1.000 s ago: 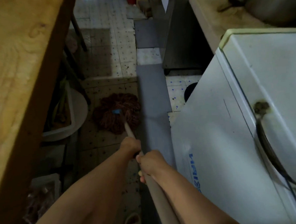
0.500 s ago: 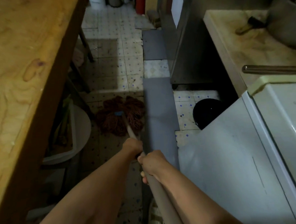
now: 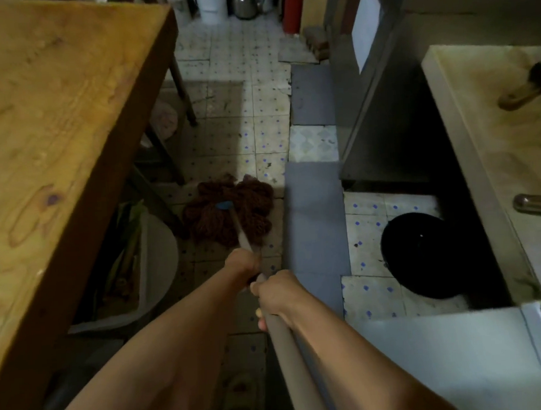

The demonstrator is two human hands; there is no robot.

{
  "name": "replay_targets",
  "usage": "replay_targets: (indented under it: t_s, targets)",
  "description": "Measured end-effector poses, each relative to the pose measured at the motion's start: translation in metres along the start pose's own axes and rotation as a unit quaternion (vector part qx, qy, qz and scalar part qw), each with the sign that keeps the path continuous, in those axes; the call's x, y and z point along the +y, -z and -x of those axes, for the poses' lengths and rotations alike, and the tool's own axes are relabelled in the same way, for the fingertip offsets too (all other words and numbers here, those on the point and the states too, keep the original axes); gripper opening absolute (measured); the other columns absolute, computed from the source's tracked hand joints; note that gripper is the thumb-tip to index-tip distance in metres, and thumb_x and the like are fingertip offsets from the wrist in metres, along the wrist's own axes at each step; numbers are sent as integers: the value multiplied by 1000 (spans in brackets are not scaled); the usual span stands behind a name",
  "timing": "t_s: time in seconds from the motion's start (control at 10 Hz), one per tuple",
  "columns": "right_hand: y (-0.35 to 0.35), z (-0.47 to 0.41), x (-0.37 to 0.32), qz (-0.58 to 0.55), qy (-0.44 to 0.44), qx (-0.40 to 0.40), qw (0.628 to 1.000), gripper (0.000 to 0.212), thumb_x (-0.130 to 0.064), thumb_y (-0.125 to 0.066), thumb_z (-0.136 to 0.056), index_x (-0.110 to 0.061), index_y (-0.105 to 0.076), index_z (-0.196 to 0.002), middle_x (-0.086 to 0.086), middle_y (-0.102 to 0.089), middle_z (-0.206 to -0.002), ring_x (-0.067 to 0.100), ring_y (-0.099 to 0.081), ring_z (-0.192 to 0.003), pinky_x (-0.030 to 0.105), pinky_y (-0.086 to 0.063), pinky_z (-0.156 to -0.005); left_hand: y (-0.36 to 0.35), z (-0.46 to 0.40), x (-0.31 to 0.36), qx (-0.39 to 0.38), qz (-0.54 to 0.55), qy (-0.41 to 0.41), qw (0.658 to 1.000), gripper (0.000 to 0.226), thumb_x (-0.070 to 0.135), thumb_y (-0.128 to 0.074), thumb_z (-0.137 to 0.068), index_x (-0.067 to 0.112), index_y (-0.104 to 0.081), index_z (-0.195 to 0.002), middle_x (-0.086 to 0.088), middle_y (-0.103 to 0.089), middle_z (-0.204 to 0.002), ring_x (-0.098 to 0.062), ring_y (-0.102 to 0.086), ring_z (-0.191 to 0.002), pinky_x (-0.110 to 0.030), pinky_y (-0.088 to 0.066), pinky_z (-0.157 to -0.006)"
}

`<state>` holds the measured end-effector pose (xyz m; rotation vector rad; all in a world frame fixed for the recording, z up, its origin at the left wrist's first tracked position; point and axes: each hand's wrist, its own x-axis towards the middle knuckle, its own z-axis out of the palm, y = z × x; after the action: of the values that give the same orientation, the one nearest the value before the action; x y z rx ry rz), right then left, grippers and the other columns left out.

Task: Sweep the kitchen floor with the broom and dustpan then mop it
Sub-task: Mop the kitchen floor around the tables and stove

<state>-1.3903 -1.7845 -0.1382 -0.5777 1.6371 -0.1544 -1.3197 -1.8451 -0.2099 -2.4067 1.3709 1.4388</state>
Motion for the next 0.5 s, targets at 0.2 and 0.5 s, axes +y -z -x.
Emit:
replay_targets:
  t_s: [0.2, 0.5]
  targets:
    - [-11, -37, -49, 3, -2, 12, 1000, 35, -26, -50, -99, -17, -41, -131, 4, -52, -87, 12, -53, -49, 18, -40, -33, 35, -50, 21, -20, 62, -1, 998, 37, 16, -48, -97, -7, -52, -126, -22, -56, -127, -34, -54, -118, -33, -46, -90]
    - [-12, -95, -130, 2, 3, 20, 1000, 39, -25, -51, -98, -12, -39, -132, 6, -49, -79, 15, -55, -55, 24, -50, -46, 88, -106, 69, 30, -35, -28, 999, 41, 15, -24, -104, 7, -38, -141, -17, -45, -140, -30, -46, -127, -32, -39, -100]
